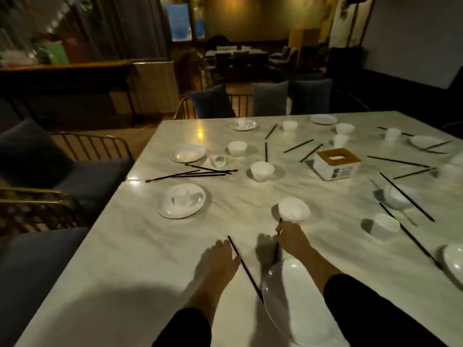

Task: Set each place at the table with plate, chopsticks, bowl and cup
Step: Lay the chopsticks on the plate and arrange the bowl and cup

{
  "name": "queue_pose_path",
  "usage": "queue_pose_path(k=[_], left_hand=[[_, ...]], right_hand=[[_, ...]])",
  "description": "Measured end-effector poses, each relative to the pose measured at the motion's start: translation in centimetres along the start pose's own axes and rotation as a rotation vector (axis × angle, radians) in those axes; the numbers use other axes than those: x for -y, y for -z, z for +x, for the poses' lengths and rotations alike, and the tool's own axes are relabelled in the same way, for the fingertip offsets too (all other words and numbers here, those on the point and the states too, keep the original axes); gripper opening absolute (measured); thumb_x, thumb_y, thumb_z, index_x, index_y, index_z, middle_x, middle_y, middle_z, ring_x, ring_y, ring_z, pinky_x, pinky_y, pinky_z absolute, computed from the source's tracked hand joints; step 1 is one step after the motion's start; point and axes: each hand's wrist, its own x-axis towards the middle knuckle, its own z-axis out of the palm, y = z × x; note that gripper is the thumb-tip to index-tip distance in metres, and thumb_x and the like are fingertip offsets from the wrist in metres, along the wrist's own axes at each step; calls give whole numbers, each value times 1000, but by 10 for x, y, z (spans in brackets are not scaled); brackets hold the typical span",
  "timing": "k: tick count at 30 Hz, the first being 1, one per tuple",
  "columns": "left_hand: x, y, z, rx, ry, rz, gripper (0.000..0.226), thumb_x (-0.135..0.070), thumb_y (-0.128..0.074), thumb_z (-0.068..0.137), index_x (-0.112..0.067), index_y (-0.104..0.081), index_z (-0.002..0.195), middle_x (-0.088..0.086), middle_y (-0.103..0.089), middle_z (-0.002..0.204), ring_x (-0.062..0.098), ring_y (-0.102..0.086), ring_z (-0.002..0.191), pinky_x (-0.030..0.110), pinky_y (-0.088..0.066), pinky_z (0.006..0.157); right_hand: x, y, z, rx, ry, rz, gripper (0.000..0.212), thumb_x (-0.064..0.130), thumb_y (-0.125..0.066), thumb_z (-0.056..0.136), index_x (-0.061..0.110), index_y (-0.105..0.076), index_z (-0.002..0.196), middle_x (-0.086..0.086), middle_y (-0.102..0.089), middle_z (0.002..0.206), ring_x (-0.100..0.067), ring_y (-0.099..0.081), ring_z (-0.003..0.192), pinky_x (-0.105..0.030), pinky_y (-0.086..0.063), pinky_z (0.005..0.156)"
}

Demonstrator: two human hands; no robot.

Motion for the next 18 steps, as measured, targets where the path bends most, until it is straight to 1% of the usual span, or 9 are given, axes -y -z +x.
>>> queue_pose_path(k=[1, 3, 4, 6, 9, 11, 13, 16, 18], left_hand=[[0, -9, 1, 33, 31, 12, 56, -53, -45, 90, -15, -42, 132, 7, -47, 134, 26, -47, 124, 38, -41, 104], [-3, -28, 5, 98, 87, 24, 61, -60, -45, 87, -15, -47, 128, 5, -50, 133, 24, -47, 126, 36, -40, 104], [-5, -37, 7, 140, 106, 19, 62, -61, -45, 87, -15, -49, 127, 5, -51, 133, 23, -46, 128, 35, -38, 104], [-14, -49, 11, 187, 89, 13, 58, -59, -47, 87, -14, -53, 124, 5, -54, 131, 22, -47, 127, 33, -39, 102], [-20, -58, 20, 162, 144, -47, 42, -51, -55, 85, -18, -62, 109, 1, -65, 115, 21, -60, 111, 32, -51, 88], [-20, -59, 26, 161, 166, -77, 29, -38, -55, 85, -15, -66, 102, 3, -69, 107, 21, -65, 101, 31, -56, 81], [-21, -55, 38, 167, 179, -102, 26, -28, -55, 83, -12, -67, 100, 6, -69, 105, 23, -65, 99, 31, -57, 80], [-19, -46, 50, 157, 220, -175, 26, -27, -59, 78, -10, -66, 96, 9, -69, 103, 26, -65, 99, 29, -56, 79], [-15, -39, 58, 200, 257, -246, 26, -26, -61, 75, -7, -67, 92, 11, -70, 99, 27, -68, 94, 28, -57, 75]], right_hand=[[-5, -7, 0, 10, -61, -24, 26, 18, -61, 88, 6, -62, 110, -13, -62, 117, -29, -59, 109, -36, -49, 90], [-11, -21, -1, 16, -186, -152, 27, 29, -55, 91, 11, -59, 110, -9, -62, 116, -27, -60, 108, -34, -48, 87], [-16, -30, -3, 21, -256, -217, 30, 36, -52, 91, 14, -58, 110, -7, -62, 116, -26, -60, 109, -34, -47, 87], [-23, -43, 0, 6, -329, -342, 37, 46, -49, 89, 18, -59, 112, -3, -61, 117, -25, -58, 111, -34, -44, 90], [-27, -55, 9, -15, -345, -445, 41, 51, -42, 90, 21, -61, 110, 0, -61, 116, -25, -50, 114, -35, -36, 91], [-27, -63, 15, 12, -359, -442, 39, 49, -41, 89, 20, -61, 108, -2, -62, 115, -26, -46, 115, -36, -33, 92], [-24, -66, 22, 20, -392, -386, 36, 43, -43, 89, 19, -60, 109, -4, -62, 116, -28, -46, 117, -37, -33, 93], [-19, -68, 30, -12, -413, -312, 35, 41, -41, 93, 17, -59, 110, -6, -63, 117, -29, -51, 116, -36, -35, 93], [-16, -70, 35, -3, -413, -241, 38, 44, -41, 94, 14, -59, 109, -8, -64, 116, -30, -56, 113, -37, -40, 94]])
